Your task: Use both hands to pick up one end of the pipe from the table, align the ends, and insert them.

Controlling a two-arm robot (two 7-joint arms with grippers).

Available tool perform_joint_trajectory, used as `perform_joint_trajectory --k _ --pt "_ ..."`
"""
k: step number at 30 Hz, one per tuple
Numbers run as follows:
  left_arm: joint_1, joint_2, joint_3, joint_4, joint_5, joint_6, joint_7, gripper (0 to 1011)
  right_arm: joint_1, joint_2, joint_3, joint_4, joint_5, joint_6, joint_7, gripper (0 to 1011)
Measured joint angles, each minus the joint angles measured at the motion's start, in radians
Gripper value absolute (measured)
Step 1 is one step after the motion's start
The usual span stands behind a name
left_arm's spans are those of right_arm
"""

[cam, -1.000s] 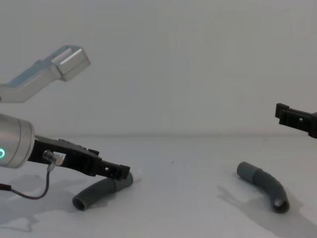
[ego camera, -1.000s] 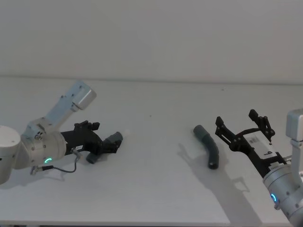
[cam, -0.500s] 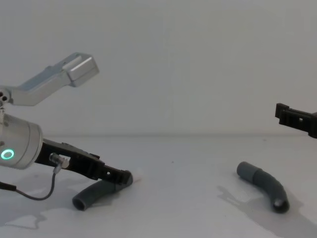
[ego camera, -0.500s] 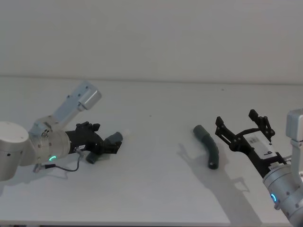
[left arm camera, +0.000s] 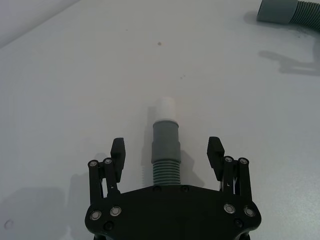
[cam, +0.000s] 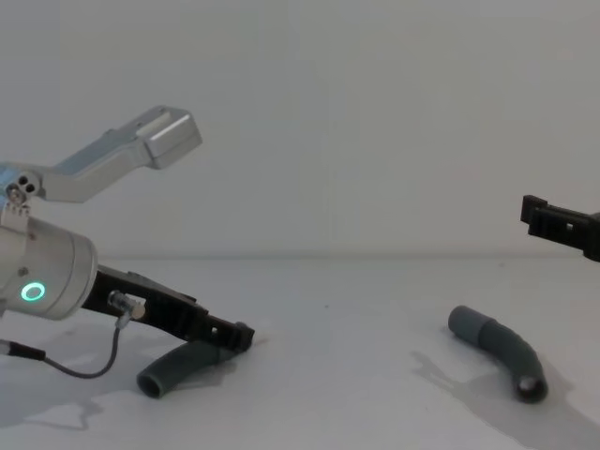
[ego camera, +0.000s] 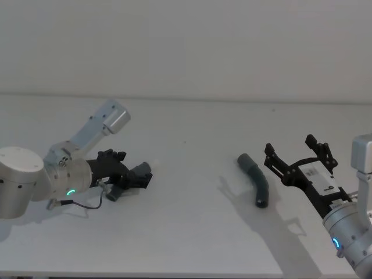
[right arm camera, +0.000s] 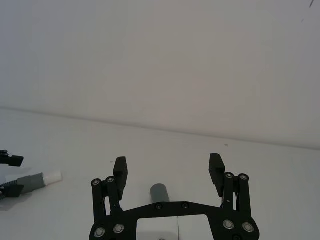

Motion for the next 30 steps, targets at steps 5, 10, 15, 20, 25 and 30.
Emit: perform_joint_trajectory --k 5,10,15,20,25,30 --pt "-0.006 -0.009 0.003 0.015 0.006 0.0 -0.002 1000 0.0 0.0 0.0 0.0 0.0 0.0 0.0 1001" --pt "-0.01 -0.016 0.004 0.028 0.011 0.0 -0.007 1000 0.0 0.0 0.0 0.0 0.0 0.0 0.0 1000" --pt "-0.012 -0.02 0.005 0.036 0.015 0.0 -0.012 1000 0.0 0.0 0.0 0.0 0.0 0.0 0.0 1001" --pt "-0.014 -0.023 0.005 0.043 0.018 0.0 -0.02 1000 0.0 0.0 0.0 0.0 0.0 0.0 0.0 1001" --pt "-0.015 -0.026 0.003 0.047 0.019 0.0 -0.026 1000 0.0 0.0 0.0 0.0 0.0 0.0 0.0 1001" --pt "-0.015 -0.03 0.0 0.051 0.019 0.004 -0.032 1000 0.0 0.0 0.0 0.0 0.0 0.0 0.0 1001"
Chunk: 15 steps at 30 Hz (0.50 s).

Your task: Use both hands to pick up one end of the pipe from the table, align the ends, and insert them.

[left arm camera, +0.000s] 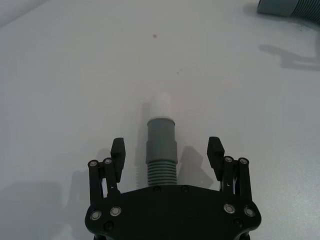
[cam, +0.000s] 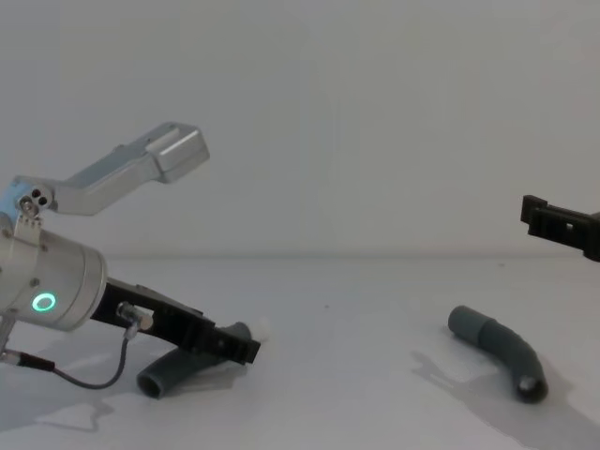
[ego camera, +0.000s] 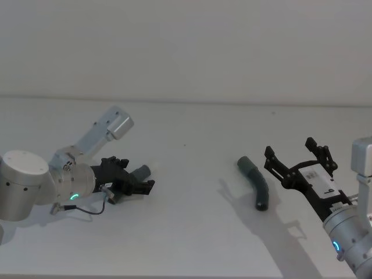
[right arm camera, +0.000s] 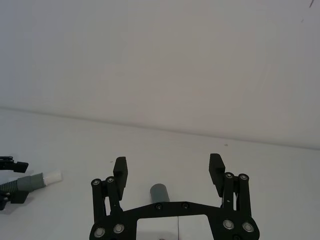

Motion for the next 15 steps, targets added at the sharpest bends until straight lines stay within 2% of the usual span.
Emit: perform_joint_trajectory --k 15 --pt "0.008 -0.016 -0.005 0.013 0.0 0.023 -0.002 1000 0.0 0.0 0.0 0.0 0.0 0.0 0.0 1000"
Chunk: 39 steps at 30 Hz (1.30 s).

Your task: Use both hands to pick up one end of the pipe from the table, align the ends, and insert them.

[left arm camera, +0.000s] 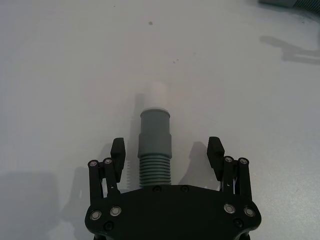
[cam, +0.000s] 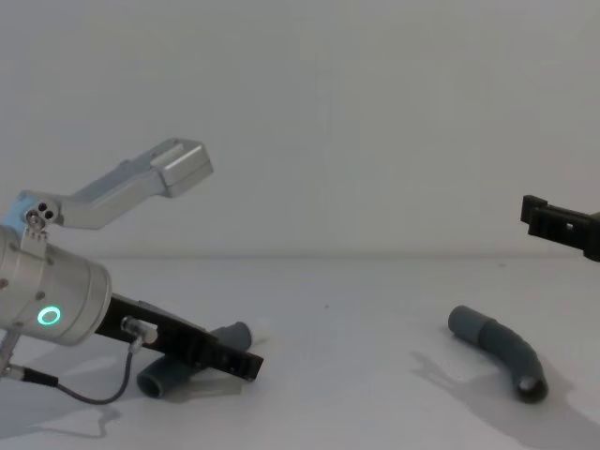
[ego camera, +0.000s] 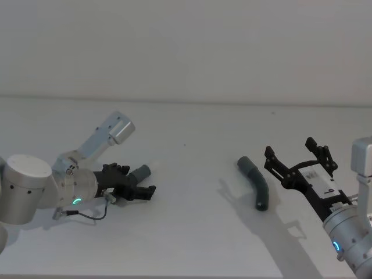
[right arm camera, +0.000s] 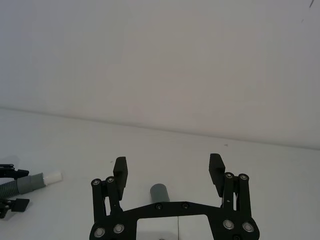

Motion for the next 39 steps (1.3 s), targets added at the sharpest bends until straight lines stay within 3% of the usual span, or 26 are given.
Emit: perform_joint_trajectory --k 7,18,39 --pt "0.002 -0.011 -0.003 0.009 0.009 -0.003 0.016 979 0.0 0.0 0.0 0.0 0.0 0.0 0.0 1001" --pt "0.003 -0.024 -0.007 0.022 0.027 -0.019 0.041 786 0.0 0.0 0.0 0.0 0.0 0.0 0.0 1001" --pt "0.004 -0.031 -0.01 0.029 0.037 -0.027 0.055 642 0.0 0.0 0.0 0.0 0.0 0.0 0.0 1001"
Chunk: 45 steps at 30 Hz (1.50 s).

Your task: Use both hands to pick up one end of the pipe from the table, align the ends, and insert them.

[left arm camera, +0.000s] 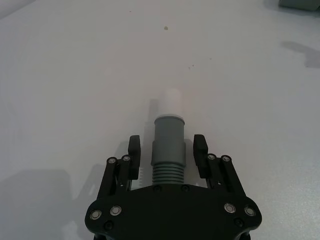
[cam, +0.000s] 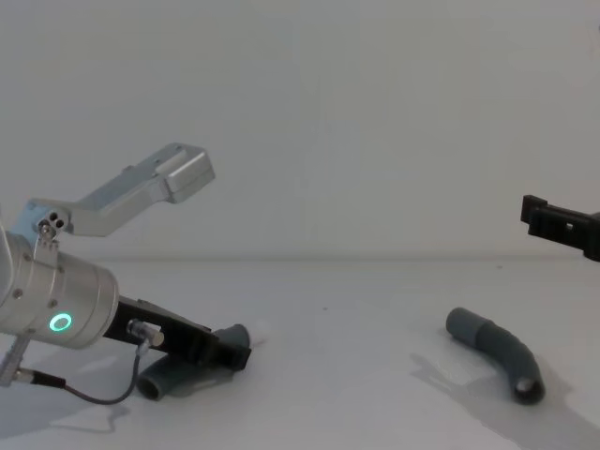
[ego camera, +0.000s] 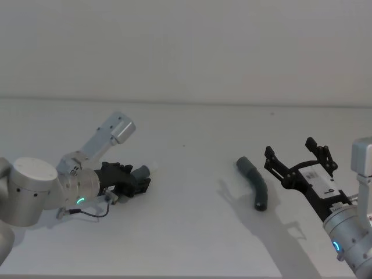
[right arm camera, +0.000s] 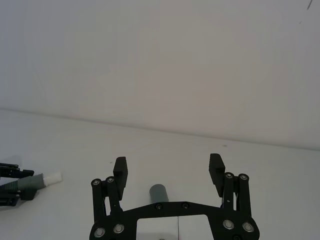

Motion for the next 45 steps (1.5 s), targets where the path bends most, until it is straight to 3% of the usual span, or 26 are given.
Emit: perform_joint_trajectory --k 13,21,33,37,45 --pt "0.0 -0.001 0.0 0.001 0.002 -0.001 0.002 553 0.007 0.001 0.0 -0.003 -0.002 0.007 0.002 1001" --pt "0.0 -0.001 0.0 0.002 0.003 -0.001 0.003 503 0.033 0.018 -0.003 -0.017 -0.014 0.074 0.014 1001" --pt "0.0 -0.001 0.0 0.002 0.003 -0.001 0.003 418 0.099 0.063 -0.023 -0.043 -0.024 0.282 0.056 1000" --pt "0.0 -0.001 0.0 0.002 0.003 -0.001 0.003 390 0.137 0.075 -0.036 -0.044 -0.026 0.379 0.076 1001" --pt "0.0 -0.001 0.0 0.002 0.003 0.0 0.004 370 0.195 0.088 -0.065 -0.032 -0.036 0.502 0.104 1001"
